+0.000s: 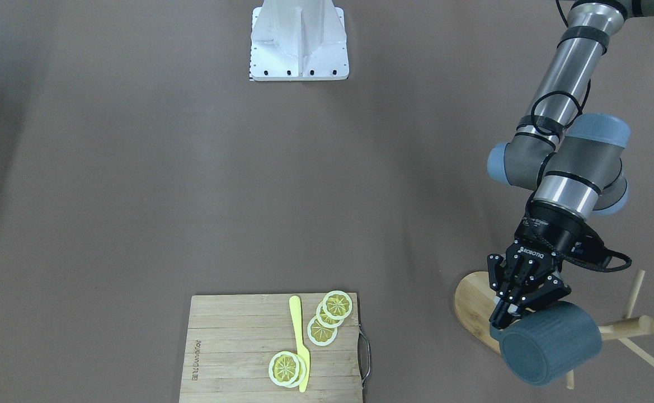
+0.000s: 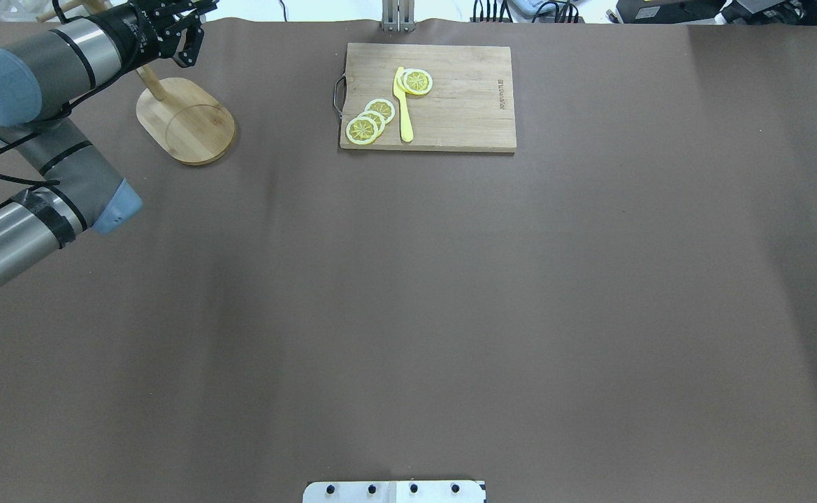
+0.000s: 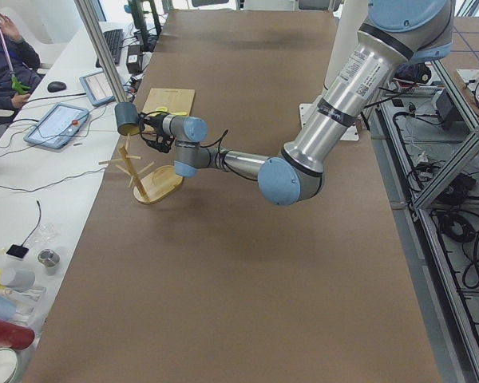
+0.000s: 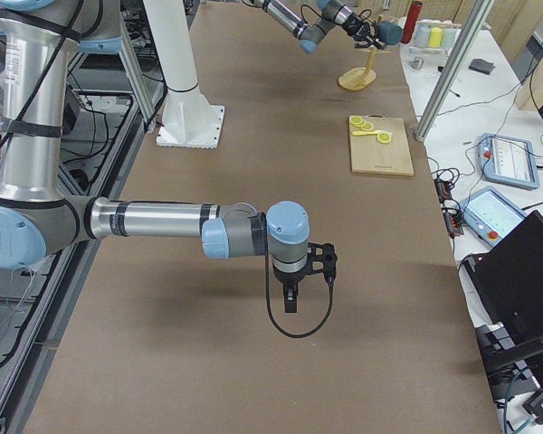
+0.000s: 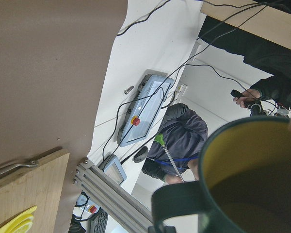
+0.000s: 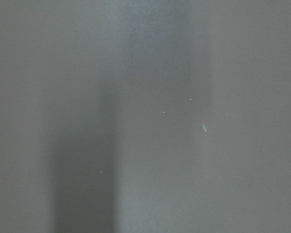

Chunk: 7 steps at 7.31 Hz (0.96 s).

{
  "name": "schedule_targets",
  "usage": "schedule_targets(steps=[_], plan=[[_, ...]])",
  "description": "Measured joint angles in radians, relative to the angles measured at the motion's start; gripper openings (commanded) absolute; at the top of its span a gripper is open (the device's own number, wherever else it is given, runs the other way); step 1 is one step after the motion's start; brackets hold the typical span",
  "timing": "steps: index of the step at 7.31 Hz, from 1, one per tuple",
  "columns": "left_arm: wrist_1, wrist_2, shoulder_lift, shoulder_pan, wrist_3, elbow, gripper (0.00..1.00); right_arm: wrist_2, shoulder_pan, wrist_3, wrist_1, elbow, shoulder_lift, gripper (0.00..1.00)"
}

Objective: Hang cup on storage rack
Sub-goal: 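Carry the blue mug to the wooden stand and hang it on a peg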

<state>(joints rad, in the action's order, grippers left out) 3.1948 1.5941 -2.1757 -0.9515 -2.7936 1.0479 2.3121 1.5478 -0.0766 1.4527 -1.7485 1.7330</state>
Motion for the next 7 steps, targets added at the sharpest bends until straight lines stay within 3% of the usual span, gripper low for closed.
schedule_targets(steps=[7], plan=[[0.241, 0.063, 0.02, -0.027, 0.0, -0.161, 0.0, 0.0, 0.0, -0.031, 0.0, -0.018, -0.005, 1.0]])
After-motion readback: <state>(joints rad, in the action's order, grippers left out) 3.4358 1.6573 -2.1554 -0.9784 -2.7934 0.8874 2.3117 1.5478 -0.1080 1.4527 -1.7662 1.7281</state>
